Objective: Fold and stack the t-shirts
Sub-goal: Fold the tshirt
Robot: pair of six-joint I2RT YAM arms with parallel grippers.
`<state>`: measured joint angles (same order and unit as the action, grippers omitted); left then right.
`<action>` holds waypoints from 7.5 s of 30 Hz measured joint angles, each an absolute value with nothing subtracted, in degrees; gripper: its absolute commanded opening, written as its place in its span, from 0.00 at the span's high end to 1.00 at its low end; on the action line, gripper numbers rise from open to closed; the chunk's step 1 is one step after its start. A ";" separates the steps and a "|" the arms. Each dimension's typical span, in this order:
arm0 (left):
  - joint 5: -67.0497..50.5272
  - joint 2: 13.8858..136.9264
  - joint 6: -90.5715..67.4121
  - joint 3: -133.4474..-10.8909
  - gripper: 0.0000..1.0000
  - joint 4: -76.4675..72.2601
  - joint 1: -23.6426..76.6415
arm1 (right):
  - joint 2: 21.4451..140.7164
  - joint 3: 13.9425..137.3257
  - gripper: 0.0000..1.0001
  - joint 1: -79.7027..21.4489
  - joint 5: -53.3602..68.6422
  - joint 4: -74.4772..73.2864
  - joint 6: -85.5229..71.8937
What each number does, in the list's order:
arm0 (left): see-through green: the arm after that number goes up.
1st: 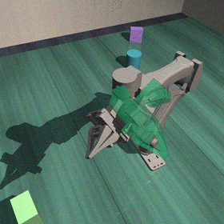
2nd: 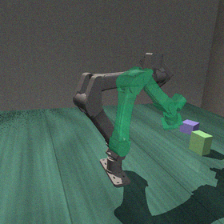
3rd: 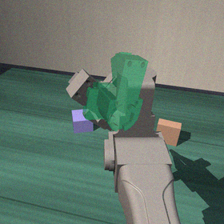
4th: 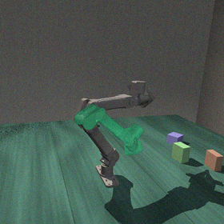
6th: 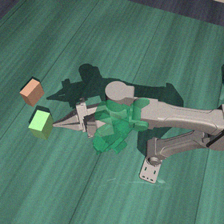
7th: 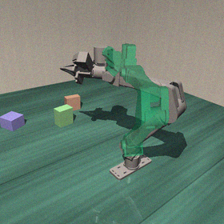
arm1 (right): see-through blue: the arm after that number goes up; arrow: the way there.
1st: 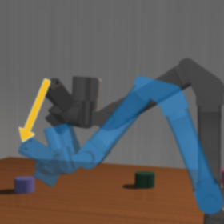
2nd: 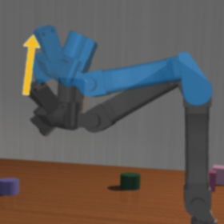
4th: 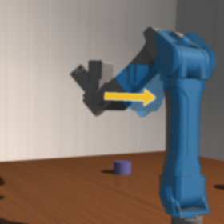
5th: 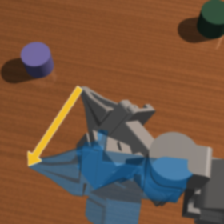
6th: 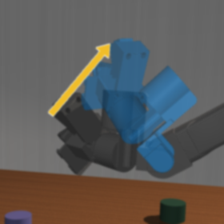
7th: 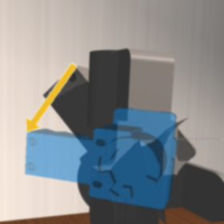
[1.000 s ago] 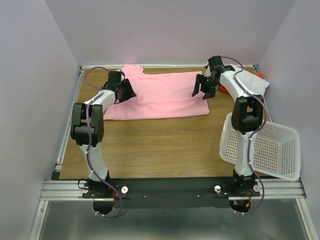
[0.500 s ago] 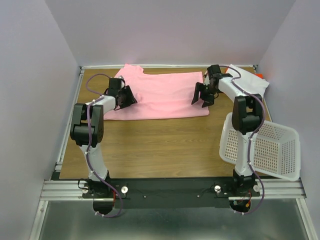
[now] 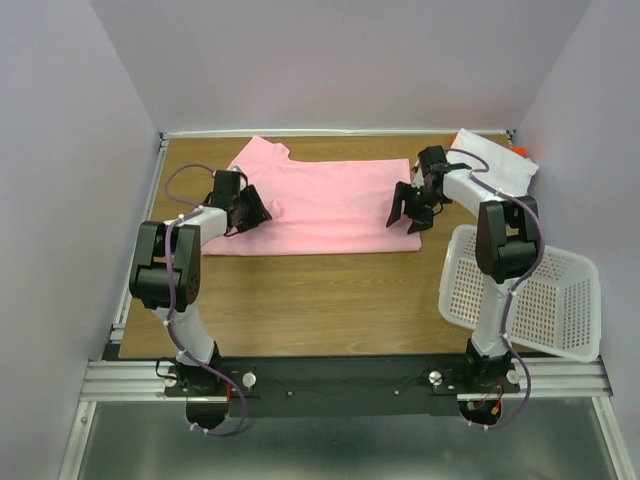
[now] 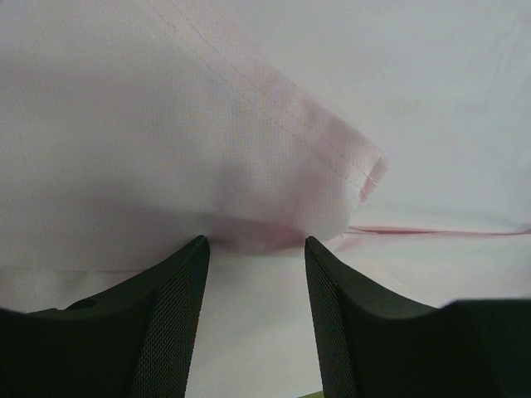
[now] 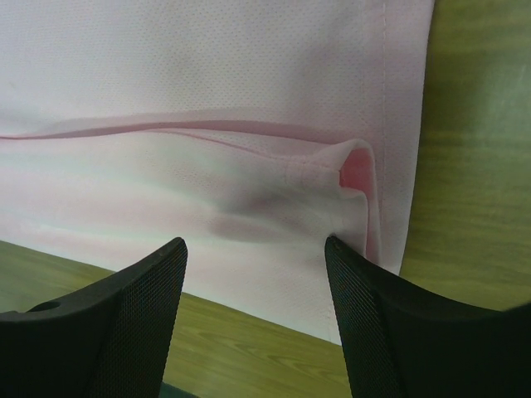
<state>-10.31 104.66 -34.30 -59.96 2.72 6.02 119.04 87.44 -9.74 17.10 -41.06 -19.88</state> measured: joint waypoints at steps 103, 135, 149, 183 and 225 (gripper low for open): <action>-2.11 113.43 -27.81 -89.41 0.48 17.54 7.64 | 123.28 99.37 0.37 -8.12 4.67 -41.98 -22.00; -1.67 133.69 -26.15 -109.89 0.48 19.03 7.09 | 130.19 105.69 0.59 -7.38 -3.11 -42.00 -17.91; 4.54 137.25 -26.15 -114.28 0.48 20.97 6.81 | 130.17 105.54 0.59 -7.35 -3.05 -41.89 -17.91; 9.52 143.96 -22.09 -125.27 0.67 29.54 7.33 | 130.17 105.45 0.59 -7.11 -1.76 -41.65 -17.91; 7.88 143.26 -19.31 -123.42 0.63 27.66 7.51 | 130.17 105.47 0.59 -6.98 -0.71 -41.63 -17.89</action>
